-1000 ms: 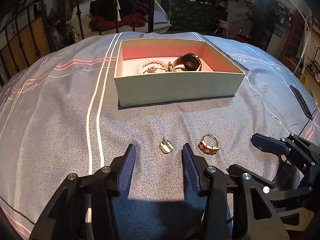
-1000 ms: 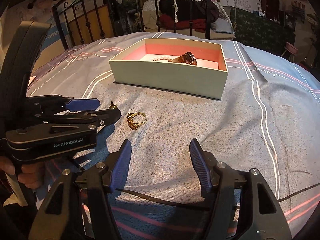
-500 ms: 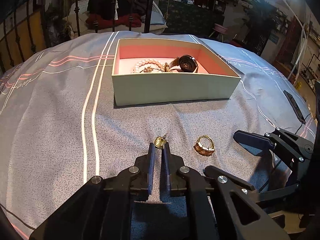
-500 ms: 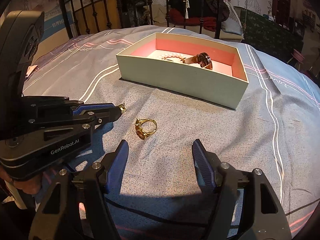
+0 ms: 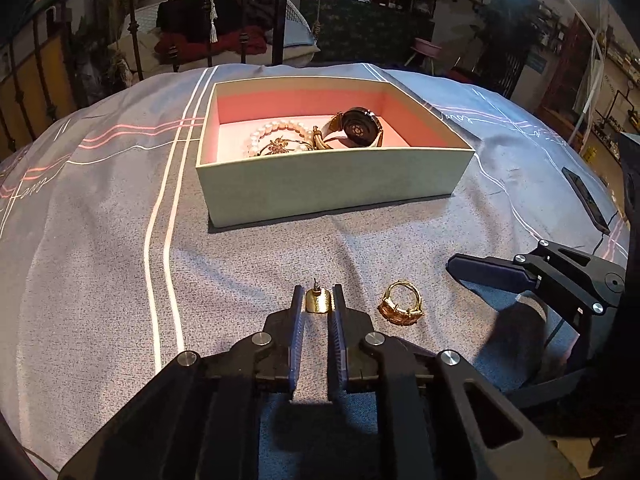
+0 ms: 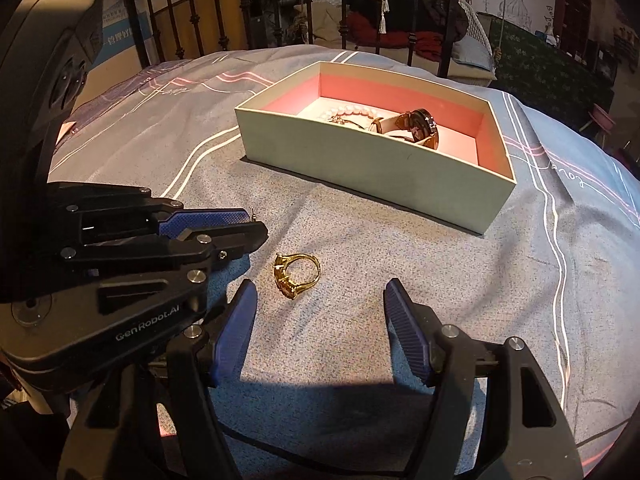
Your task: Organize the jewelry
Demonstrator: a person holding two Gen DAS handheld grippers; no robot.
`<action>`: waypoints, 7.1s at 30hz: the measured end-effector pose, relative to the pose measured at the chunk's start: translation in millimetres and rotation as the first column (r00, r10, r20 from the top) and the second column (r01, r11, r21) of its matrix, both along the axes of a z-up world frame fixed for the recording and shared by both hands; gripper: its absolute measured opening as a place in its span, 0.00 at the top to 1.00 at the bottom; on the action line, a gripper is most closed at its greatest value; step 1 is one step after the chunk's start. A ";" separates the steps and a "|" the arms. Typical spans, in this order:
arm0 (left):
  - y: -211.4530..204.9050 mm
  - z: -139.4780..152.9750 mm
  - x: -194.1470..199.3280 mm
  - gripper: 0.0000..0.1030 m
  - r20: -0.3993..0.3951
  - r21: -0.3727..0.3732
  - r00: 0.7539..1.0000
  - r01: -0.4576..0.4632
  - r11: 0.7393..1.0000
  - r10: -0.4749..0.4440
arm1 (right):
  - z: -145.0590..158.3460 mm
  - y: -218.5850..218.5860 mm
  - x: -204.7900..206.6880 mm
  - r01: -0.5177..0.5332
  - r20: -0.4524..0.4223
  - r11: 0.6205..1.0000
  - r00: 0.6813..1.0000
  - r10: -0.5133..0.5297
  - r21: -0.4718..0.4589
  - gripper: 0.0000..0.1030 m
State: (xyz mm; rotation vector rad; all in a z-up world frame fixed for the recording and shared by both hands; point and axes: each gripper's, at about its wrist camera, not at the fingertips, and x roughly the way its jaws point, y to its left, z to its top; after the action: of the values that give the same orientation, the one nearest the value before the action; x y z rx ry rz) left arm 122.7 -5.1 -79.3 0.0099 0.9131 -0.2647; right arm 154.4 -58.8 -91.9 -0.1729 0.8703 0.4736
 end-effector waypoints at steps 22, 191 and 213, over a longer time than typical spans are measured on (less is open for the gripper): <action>3.8 2.3 -4.9 0.88 0.003 -0.012 0.999 -0.043 0.999 0.043 | 3.7 -12.6 -17.6 0.000 0.038 0.998 0.999 -0.003 0.057 0.76; 4.0 112.7 -84.1 0.06 0.468 -0.071 0.852 -0.231 0.970 0.236 | 107.5 -82.5 -83.3 0.173 0.579 0.960 0.769 -0.272 0.222 0.05; 5.9 111.0 -81.3 0.06 0.456 -0.070 0.858 -0.230 0.971 0.236 | 104.6 -84.0 -83.1 0.174 0.573 0.960 0.773 -0.271 0.219 0.06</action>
State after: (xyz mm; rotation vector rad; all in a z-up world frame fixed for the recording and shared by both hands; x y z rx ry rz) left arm 41.4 0.8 31.7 -0.0481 0.4280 -0.0345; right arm 71.3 -142.8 12.7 -0.0653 0.2162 0.2310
